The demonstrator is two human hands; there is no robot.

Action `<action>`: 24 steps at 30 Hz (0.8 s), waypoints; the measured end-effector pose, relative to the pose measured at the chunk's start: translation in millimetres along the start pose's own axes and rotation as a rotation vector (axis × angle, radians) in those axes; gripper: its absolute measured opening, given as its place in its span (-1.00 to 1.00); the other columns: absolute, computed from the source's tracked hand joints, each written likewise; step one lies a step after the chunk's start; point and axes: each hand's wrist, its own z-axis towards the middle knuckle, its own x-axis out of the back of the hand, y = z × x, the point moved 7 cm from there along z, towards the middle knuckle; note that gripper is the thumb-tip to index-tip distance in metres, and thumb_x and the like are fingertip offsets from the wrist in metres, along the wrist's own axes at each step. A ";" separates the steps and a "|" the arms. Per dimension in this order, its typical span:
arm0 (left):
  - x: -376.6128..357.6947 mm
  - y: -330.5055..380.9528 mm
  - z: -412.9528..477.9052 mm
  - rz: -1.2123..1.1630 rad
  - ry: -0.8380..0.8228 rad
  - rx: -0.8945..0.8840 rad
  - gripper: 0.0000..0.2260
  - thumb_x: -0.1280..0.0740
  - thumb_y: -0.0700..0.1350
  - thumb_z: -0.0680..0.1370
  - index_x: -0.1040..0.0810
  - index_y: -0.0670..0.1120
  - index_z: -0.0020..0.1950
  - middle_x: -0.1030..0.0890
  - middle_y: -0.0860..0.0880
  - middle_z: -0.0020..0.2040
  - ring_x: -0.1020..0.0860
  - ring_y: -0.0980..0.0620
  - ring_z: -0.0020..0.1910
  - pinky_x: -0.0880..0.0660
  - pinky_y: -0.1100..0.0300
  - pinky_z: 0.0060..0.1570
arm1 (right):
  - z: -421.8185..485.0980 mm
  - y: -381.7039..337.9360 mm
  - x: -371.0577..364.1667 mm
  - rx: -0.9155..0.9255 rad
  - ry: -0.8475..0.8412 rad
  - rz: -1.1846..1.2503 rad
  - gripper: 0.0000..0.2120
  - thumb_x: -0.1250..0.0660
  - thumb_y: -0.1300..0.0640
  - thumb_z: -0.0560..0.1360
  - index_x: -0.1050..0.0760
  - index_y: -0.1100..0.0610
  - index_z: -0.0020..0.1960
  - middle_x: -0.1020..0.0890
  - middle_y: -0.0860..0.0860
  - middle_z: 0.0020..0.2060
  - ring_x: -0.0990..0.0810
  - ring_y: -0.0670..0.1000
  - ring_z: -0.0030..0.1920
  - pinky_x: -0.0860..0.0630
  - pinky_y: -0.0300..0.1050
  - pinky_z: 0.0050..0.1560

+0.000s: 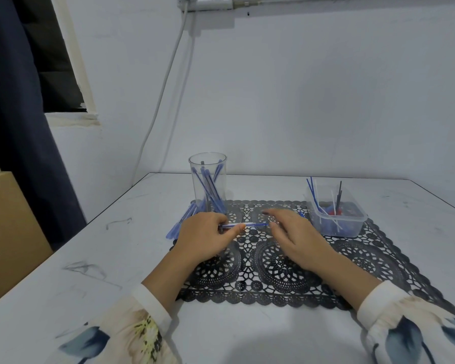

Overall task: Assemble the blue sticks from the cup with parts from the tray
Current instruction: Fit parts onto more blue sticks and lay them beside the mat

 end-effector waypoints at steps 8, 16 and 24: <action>3.3 -12.0 1.9 0.001 0.029 0.084 -0.50 -0.12 0.34 0.47 -0.54 -0.06 -0.29 -0.53 -0.02 -0.38 -0.46 0.10 -0.37 -0.31 0.20 -0.40 | 6.6 29.4 -1.0 -0.213 0.034 -0.021 -0.57 -0.11 0.45 0.45 -0.28 0.12 0.25 -0.45 -0.02 -0.19 -0.45 -0.01 -0.19 -0.42 -0.06 -0.17; 0.6 -14.0 3.2 -0.005 0.033 0.081 -0.49 -0.12 0.34 0.47 -0.53 -0.07 -0.31 -0.51 -0.01 -0.40 -0.44 0.10 -0.40 -0.33 0.20 -0.39 | 9.6 22.9 -12.6 -0.108 -0.096 -0.124 -0.84 -0.18 0.26 0.57 -0.53 0.27 -0.04 -0.57 0.09 -0.14 -0.51 0.06 -0.11 -0.38 -0.12 -0.08; 2.1 -11.3 3.3 0.004 0.029 0.073 -0.51 -0.13 0.32 0.48 -0.52 -0.06 -0.32 -0.48 0.01 -0.42 -0.44 0.10 -0.39 -0.34 0.18 -0.38 | 4.5 19.6 -31.7 0.001 -0.280 -0.205 -0.83 -0.23 0.22 0.55 -0.58 0.19 0.04 -0.50 0.07 -0.02 -0.51 0.05 -0.01 -0.41 -0.15 0.02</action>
